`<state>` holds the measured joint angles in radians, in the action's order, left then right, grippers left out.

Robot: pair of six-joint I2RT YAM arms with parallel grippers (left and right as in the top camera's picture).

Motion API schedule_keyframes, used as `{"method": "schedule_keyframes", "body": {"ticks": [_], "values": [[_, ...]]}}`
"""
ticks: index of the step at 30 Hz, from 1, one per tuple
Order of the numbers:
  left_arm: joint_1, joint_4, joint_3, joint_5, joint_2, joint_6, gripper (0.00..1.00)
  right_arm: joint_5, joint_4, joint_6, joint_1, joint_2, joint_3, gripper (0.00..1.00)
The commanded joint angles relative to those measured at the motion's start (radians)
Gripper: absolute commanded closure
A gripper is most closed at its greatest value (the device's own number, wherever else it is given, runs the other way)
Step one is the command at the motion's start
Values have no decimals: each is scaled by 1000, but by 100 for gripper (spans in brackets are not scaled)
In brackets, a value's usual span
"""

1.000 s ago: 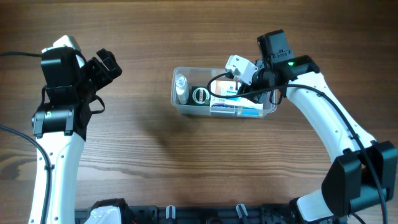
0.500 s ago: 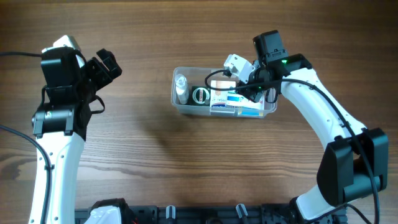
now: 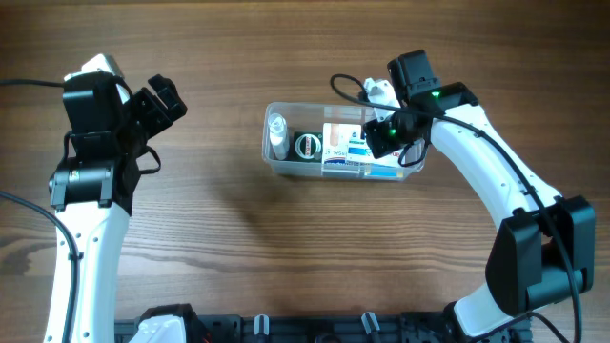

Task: Pack container
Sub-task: 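Carry the Optizorb box over the container and lower it in, then open the right gripper to release the Optizorb box in the container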

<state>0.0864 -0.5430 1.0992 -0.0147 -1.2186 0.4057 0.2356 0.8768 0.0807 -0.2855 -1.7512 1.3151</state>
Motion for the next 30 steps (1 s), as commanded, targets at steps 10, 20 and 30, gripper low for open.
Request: {"method": "schedule_keyframes", "body": {"ticks": [10, 20, 30], "values": [[5, 3, 8, -11, -3, -5, 0, -19, 19, -283, -16, 7, 1, 96], [5, 3, 8, -11, -3, -5, 0, -32, -8, -320, -32, -11, 1, 96], [5, 3, 8, -11, -3, -5, 0, -32, -37, -318, -51, -166, 1, 96]]}}
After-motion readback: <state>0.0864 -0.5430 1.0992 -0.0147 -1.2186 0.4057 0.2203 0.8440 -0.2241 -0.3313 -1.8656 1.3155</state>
